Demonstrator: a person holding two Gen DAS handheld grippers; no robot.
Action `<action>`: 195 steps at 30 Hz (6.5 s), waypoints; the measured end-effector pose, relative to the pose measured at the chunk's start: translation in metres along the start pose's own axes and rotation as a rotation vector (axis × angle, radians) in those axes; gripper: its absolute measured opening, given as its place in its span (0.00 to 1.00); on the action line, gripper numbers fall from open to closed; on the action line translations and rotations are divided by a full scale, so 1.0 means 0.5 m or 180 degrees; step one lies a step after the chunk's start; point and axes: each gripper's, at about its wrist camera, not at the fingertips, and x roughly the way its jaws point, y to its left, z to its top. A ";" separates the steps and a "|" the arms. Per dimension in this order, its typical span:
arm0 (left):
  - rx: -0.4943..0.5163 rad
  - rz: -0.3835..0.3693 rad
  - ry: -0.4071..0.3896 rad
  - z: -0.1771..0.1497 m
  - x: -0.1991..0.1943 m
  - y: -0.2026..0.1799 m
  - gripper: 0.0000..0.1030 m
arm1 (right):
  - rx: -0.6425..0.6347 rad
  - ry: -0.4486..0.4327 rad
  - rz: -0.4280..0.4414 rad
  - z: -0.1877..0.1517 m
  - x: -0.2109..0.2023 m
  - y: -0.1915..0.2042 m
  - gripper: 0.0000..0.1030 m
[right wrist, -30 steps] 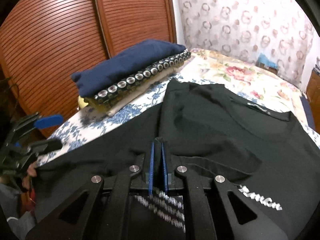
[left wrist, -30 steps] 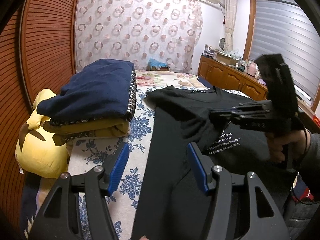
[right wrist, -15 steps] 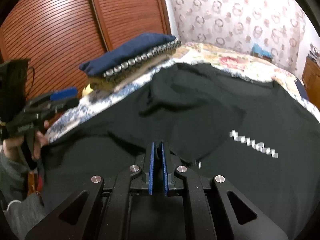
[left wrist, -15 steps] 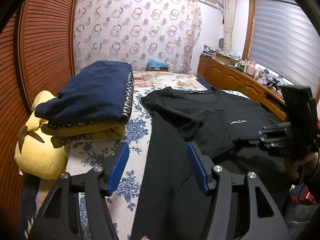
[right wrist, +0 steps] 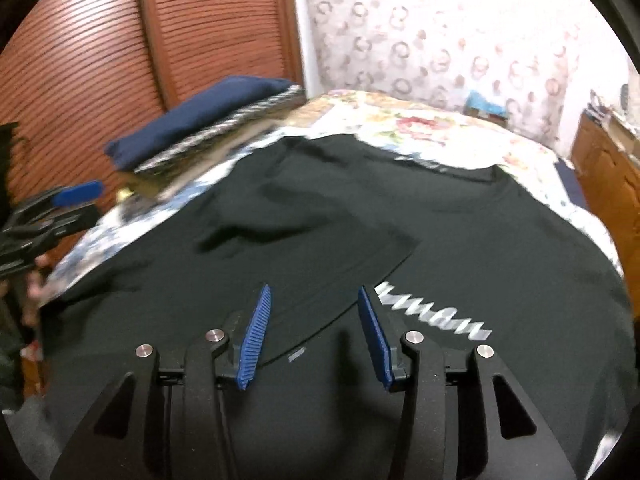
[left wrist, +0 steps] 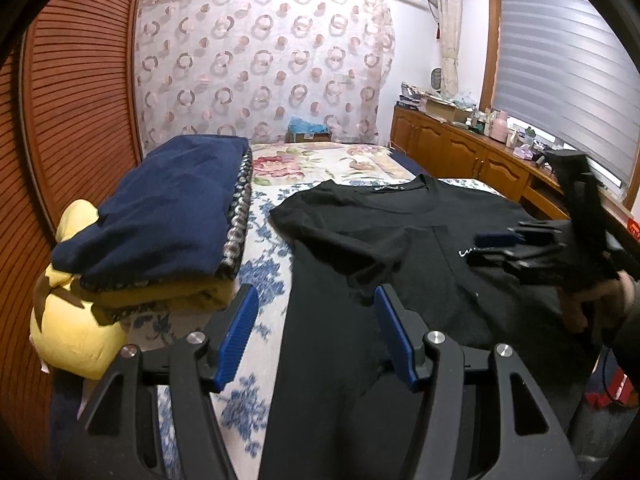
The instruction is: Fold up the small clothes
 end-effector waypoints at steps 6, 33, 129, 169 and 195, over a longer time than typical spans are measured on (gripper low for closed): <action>0.0056 -0.0039 0.0076 0.033 0.037 -0.013 0.58 | 0.0127 0.0168 -0.0216 0.051 0.091 -0.082 0.45; 0.0231 0.0164 0.0634 0.151 0.238 -0.027 0.48 | 0.0036 0.0189 -0.0377 0.025 0.022 -0.146 0.38; 0.0106 -0.0052 0.0073 -0.009 0.035 -0.115 0.54 | 0.1180 0.0043 -0.0891 -0.217 -0.273 -0.482 0.54; 0.0100 0.0050 0.0321 -0.027 0.067 -0.124 0.54 | 0.0258 -0.0407 -0.0443 -0.103 -0.276 -0.269 0.02; 0.0110 0.0073 0.0383 -0.027 0.078 -0.126 0.54 | 0.0687 0.0100 -0.0967 -0.167 -0.243 -0.375 0.43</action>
